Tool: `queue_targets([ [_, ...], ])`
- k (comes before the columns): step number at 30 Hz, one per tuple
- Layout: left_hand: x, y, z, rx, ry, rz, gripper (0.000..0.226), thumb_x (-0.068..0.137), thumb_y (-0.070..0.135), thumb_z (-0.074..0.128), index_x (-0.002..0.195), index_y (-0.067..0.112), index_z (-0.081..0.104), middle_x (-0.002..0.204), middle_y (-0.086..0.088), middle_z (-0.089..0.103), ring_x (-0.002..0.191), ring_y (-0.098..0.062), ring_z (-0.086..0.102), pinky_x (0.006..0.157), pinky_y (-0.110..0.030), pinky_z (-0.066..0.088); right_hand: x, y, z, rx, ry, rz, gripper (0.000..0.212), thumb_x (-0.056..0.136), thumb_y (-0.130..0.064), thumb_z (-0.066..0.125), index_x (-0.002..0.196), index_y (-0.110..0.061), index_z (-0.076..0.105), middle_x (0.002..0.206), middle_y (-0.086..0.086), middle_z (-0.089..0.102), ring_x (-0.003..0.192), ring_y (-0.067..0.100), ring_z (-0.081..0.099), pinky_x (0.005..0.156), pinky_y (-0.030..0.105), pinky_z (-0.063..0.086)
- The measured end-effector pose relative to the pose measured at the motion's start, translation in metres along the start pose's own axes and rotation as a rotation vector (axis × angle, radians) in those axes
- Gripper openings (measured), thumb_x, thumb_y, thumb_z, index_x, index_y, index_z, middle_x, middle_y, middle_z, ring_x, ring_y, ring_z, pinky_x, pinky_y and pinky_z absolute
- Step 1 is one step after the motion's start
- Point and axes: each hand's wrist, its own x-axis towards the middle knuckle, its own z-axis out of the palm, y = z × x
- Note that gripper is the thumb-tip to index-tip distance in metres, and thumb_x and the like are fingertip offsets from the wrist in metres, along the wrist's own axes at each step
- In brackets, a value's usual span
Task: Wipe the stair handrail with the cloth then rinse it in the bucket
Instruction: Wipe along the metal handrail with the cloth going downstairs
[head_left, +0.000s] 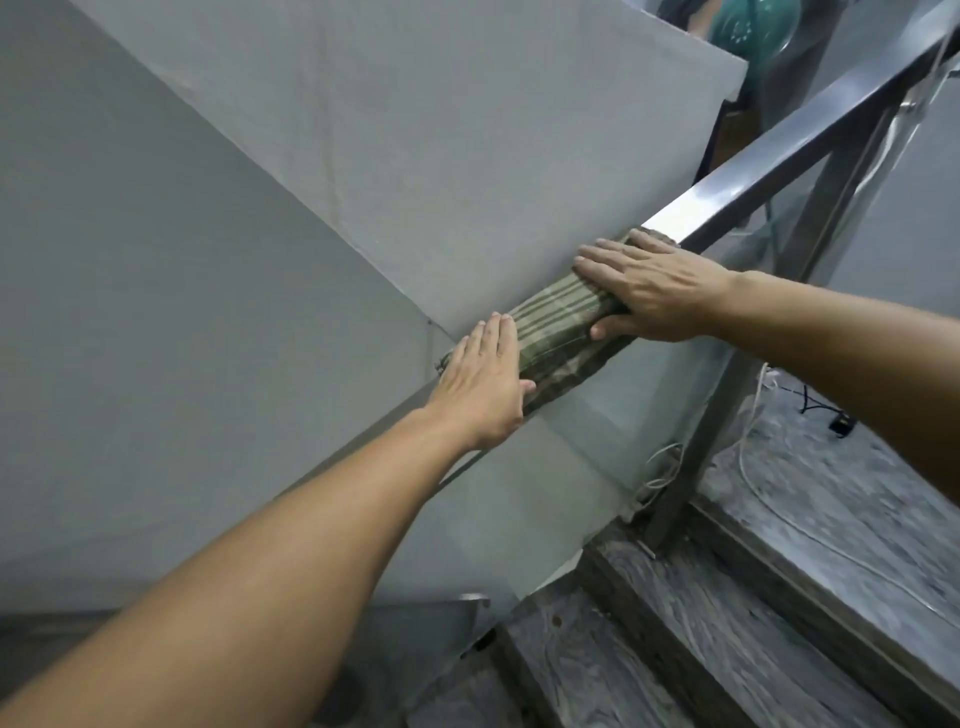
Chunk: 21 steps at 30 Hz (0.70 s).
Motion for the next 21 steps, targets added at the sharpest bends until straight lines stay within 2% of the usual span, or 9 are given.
queue_targets([
  [2,-0.017,-0.01,0.002,0.001,-0.005,-0.032,0.075,0.099,0.033,0.038,0.149,0.003,-0.008,0.162,-0.014,-0.008,0.15,-0.025,-0.006,0.121,-0.036,-0.001,0.002,-0.017,-0.001,0.031,0.019,-0.034,0.112,0.067,-0.085,-0.004,0.149,-0.012,0.018,0.157,0.012,0.025,0.146,0.027,0.019,0.119,0.046,0.011],
  [4,-0.034,-0.021,0.004,0.006,-0.006,-0.059,0.076,0.099,0.032,0.04,0.149,0.003,-0.008,0.162,-0.015,-0.007,0.15,-0.026,-0.004,0.121,-0.036,-0.001,0.006,-0.036,-0.001,0.032,0.054,-0.07,0.105,0.072,-0.083,0.005,0.149,-0.014,0.02,0.155,0.012,0.032,0.144,0.029,0.025,0.117,0.046,0.015],
  [7,-0.063,-0.04,0.006,0.014,-0.01,-0.106,0.078,0.098,0.031,0.044,0.15,0.004,-0.007,0.162,-0.013,-0.004,0.15,-0.026,-0.002,0.12,-0.036,-0.001,0.012,-0.068,0.002,0.046,0.089,-0.12,0.094,0.078,-0.078,0.016,0.149,-0.017,0.021,0.151,0.011,0.037,0.141,0.03,0.031,0.117,0.048,0.017],
  [13,-0.118,-0.082,0.013,0.022,-0.023,-0.207,0.085,0.094,0.03,0.054,0.15,0.005,-0.005,0.162,-0.012,0.002,0.149,-0.027,0.006,0.12,-0.037,0.005,0.022,-0.141,-0.008,0.022,0.117,-0.223,0.091,0.08,-0.074,0.035,0.146,-0.012,0.026,0.144,0.014,0.044,0.134,0.033,0.039,0.115,0.048,0.025],
  [16,-0.145,-0.104,0.015,0.017,-0.031,-0.26,0.087,0.092,0.03,0.057,0.15,0.005,-0.003,0.161,-0.012,0.007,0.147,-0.028,0.011,0.119,-0.038,0.01,0.029,-0.178,-0.014,-0.004,0.109,-0.258,0.092,0.079,-0.075,0.037,0.144,-0.01,0.029,0.139,0.016,0.048,0.129,0.034,0.044,0.112,0.047,0.029],
  [21,-0.191,-0.142,0.021,0.005,-0.042,-0.309,0.087,0.091,0.028,0.058,0.15,0.004,-0.001,0.158,-0.013,0.013,0.145,-0.029,0.016,0.119,-0.039,0.013,0.041,-0.236,-0.023,-0.003,0.082,-0.295,0.095,0.076,-0.079,0.024,0.139,-0.008,0.035,0.13,0.016,0.054,0.118,0.035,0.051,0.107,0.046,0.036],
])
